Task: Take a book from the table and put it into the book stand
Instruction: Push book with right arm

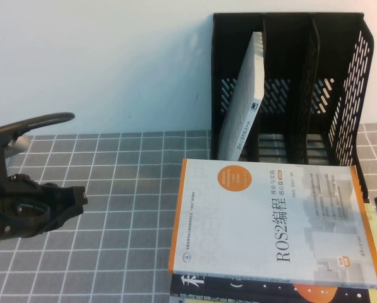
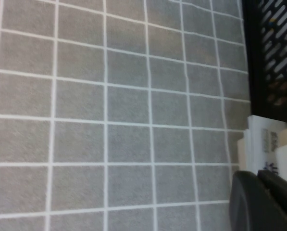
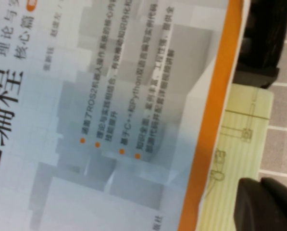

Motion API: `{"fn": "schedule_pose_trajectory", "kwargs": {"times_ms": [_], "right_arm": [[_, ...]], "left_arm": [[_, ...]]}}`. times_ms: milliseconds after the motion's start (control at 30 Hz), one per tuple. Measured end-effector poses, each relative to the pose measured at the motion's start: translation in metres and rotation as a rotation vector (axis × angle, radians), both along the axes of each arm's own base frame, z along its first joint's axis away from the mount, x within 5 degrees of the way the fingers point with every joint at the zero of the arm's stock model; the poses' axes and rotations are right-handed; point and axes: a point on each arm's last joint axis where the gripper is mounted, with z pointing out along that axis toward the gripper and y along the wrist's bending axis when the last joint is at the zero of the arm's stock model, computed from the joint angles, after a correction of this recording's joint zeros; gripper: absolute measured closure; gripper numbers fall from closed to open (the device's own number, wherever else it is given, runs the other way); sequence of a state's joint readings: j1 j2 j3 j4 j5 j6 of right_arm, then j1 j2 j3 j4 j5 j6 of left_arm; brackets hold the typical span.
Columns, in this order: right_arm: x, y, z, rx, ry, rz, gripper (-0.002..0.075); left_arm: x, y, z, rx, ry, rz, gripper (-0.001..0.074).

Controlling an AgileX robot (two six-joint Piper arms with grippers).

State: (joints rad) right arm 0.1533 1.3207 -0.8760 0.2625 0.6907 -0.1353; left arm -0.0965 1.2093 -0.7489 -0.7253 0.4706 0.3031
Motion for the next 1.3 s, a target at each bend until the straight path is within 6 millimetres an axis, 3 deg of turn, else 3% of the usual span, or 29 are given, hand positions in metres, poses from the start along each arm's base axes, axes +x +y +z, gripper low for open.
{"fn": "schedule_pose_trajectory", "kwargs": {"times_ms": [600,900,1033,1100,1200,1300], "right_arm": [[0.023,0.026,-0.025,0.168,0.040,0.066,0.0729],[0.017,0.060,-0.026,0.177,0.003,0.161,0.0729],[0.015,0.064,-0.026,0.179,0.005,0.175,0.0729],[0.014,0.064,-0.024,0.176,0.000,0.177,0.0729],[0.008,0.062,-0.019,0.159,-0.006,0.205,0.0729],[-0.004,0.058,-0.005,0.144,-0.039,0.243,0.0729]], "left_arm": [[-0.004,-0.004,-0.001,-0.030,0.042,-0.030,0.0738],[-0.005,-0.004,-0.002,-0.033,0.055,-0.041,0.0738],[-0.006,-0.004,-0.003,-0.016,0.063,-0.057,0.0736],[-0.006,-0.004,-0.003,-0.013,0.063,-0.059,0.0715],[-0.005,-0.004,-0.003,-0.007,0.055,-0.055,0.0624],[-0.005,-0.004,-0.001,-0.009,0.057,-0.063,0.0460]]}}
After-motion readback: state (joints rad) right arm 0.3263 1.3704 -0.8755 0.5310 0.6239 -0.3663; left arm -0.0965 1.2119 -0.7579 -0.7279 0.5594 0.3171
